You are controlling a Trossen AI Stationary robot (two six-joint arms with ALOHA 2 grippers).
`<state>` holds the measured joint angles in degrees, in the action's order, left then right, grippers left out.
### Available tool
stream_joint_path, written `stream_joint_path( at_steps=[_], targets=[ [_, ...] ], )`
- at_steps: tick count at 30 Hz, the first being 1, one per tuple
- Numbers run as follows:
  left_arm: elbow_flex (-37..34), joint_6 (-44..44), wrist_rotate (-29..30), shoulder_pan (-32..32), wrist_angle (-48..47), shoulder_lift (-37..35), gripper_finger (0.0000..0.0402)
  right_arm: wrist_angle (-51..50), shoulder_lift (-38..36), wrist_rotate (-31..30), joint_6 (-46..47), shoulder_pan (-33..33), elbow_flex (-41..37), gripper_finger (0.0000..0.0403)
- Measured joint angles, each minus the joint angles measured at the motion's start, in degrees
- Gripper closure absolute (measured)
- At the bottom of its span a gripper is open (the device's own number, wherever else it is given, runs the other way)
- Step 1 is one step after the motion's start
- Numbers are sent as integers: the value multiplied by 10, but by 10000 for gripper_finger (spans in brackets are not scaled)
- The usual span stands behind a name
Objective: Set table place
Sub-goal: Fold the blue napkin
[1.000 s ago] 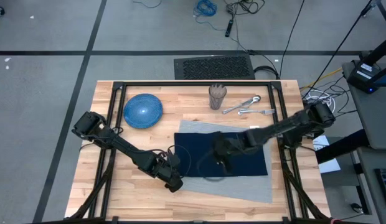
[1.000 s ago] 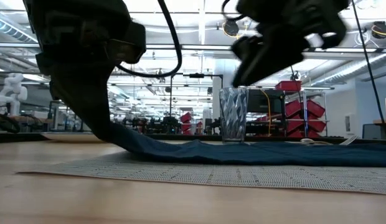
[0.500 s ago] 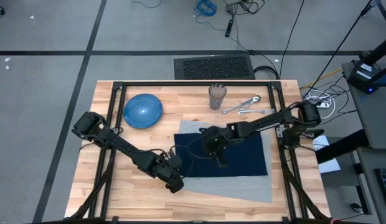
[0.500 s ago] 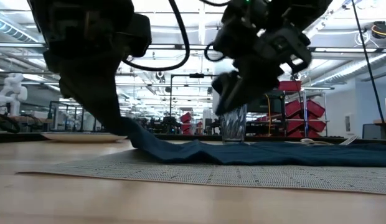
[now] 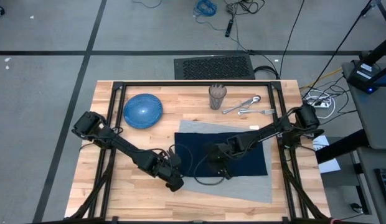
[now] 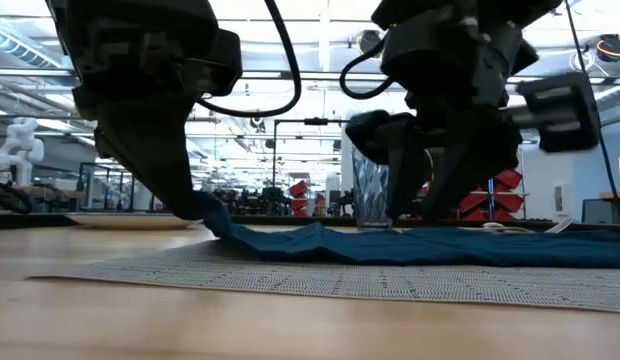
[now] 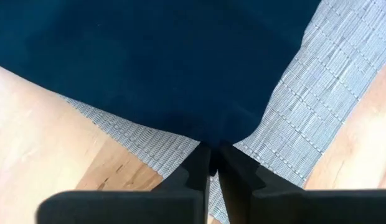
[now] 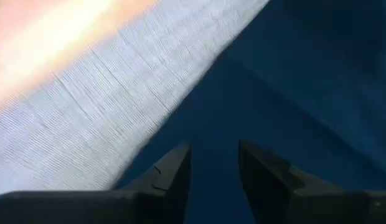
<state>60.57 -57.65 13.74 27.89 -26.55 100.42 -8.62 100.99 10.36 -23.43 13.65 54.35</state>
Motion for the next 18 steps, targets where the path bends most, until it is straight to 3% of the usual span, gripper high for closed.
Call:
stream_joint_path(
  at_steps=[6,12,18],
  targets=[
    [0,13,0,2,-2,-3,327,-6,0,-86,-71,-2,3,282],
    [0,20,0,2,-1,-30,264,-15,-1,-104,-117,-42,5,282],
    [0,-21,2,11,-42,-58,232,-36,-1,-104,-164,-70,5,282]
  ],
)
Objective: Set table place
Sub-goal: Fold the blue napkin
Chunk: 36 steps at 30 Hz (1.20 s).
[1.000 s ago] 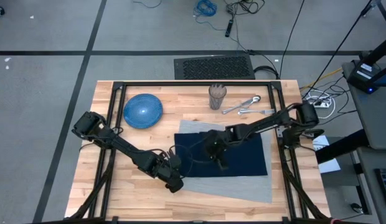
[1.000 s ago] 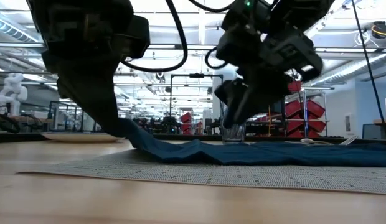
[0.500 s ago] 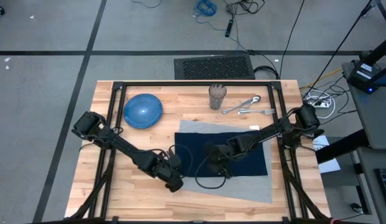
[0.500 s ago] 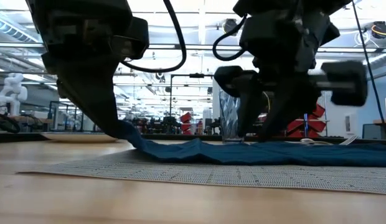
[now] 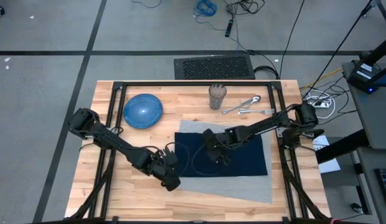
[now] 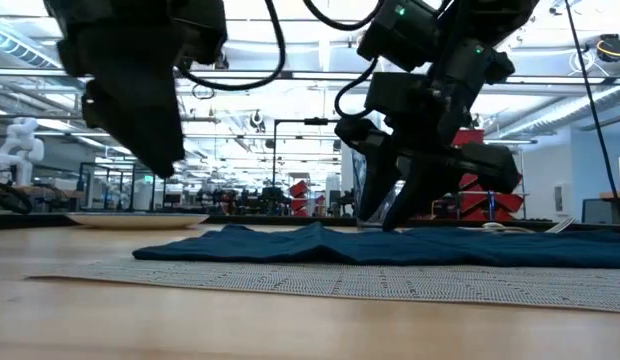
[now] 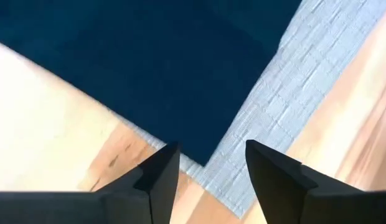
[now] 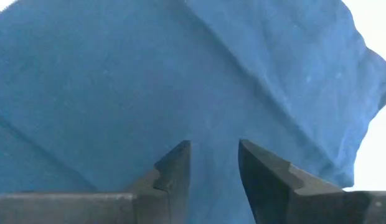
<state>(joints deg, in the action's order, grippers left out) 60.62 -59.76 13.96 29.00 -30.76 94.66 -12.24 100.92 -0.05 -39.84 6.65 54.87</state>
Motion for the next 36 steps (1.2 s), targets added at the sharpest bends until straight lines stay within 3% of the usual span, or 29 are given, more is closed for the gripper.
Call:
stream_joint_path(
  at_steps=[4,10,15,24,29,36],
  targets=[
    [0,21,31,0,19,1,228,15,0,12,-11,-6,0,282],
    [0,91,42,-18,55,37,228,-12,0,51,61,12,0,282],
    [0,113,3,-37,74,68,228,-82,0,51,102,51,0,282],
    [0,153,-17,-59,93,93,228,-152,-4,45,187,117,2,282],
    [0,175,-19,-72,97,108,228,-135,-4,46,206,129,0,282],
    [0,191,-15,-93,94,110,228,-15,-1,47,205,112,0,282]
  ],
)
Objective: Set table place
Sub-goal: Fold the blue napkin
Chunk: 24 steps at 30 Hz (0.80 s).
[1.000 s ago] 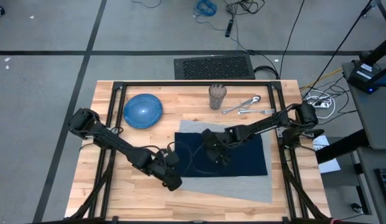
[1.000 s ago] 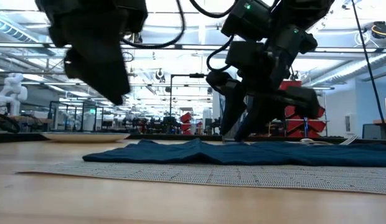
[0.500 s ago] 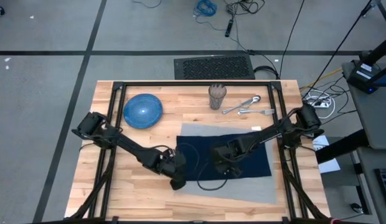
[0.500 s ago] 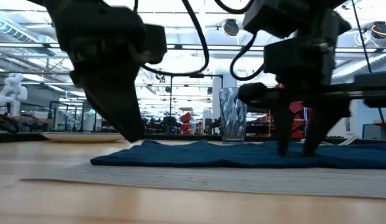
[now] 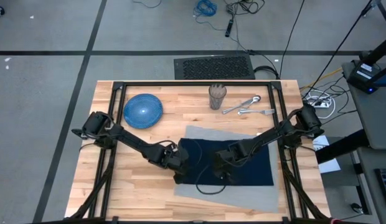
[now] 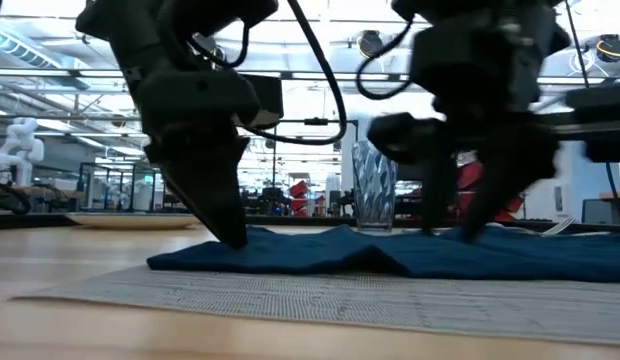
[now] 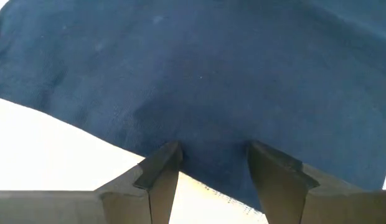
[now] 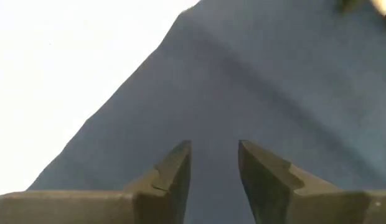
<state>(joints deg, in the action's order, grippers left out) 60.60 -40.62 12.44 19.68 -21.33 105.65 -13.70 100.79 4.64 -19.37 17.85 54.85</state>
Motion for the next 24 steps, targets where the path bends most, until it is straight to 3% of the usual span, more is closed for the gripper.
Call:
stream_joint_path(
  at_steps=[8,24],
  targets=[
    [1,5,24,-5,-52,-1,228,56,0,1,-8,-48,0,282],
    [32,41,53,-2,-43,-34,228,-199,-81,-2,136,-32,0,282]
  ],
)
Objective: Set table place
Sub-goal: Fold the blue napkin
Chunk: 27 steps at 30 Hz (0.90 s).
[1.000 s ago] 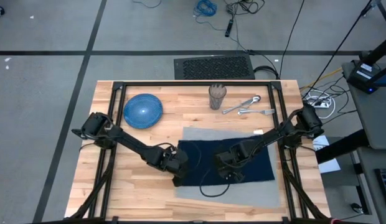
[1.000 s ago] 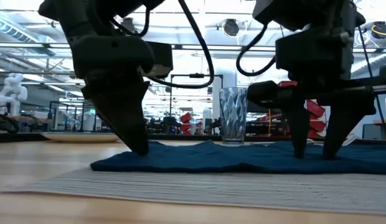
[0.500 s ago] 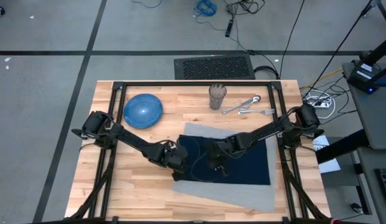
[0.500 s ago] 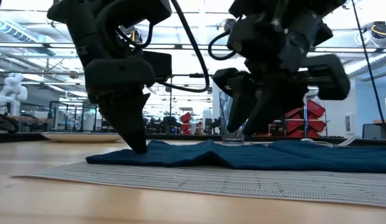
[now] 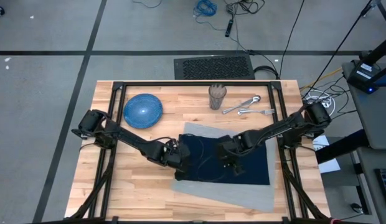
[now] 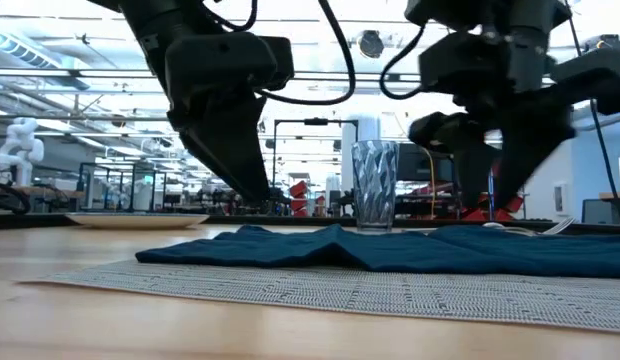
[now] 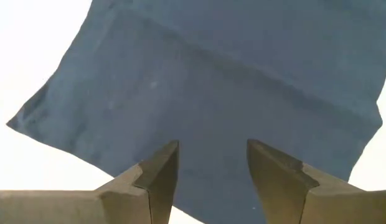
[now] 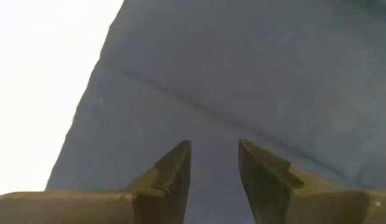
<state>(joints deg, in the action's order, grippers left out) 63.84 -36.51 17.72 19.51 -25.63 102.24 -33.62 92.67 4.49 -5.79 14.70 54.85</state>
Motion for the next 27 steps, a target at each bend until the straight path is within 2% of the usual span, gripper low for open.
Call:
stream_joint_path(
  at_steps=[11,19,27],
  targets=[
    [-5,54,-71,-10,6,0,228,43,51,0,11,21,0,282],
    [-5,60,-115,-41,19,44,228,90,79,6,-3,14,0,282],
    [-5,85,-135,-55,90,55,228,132,84,15,-21,13,0,282]
  ],
)
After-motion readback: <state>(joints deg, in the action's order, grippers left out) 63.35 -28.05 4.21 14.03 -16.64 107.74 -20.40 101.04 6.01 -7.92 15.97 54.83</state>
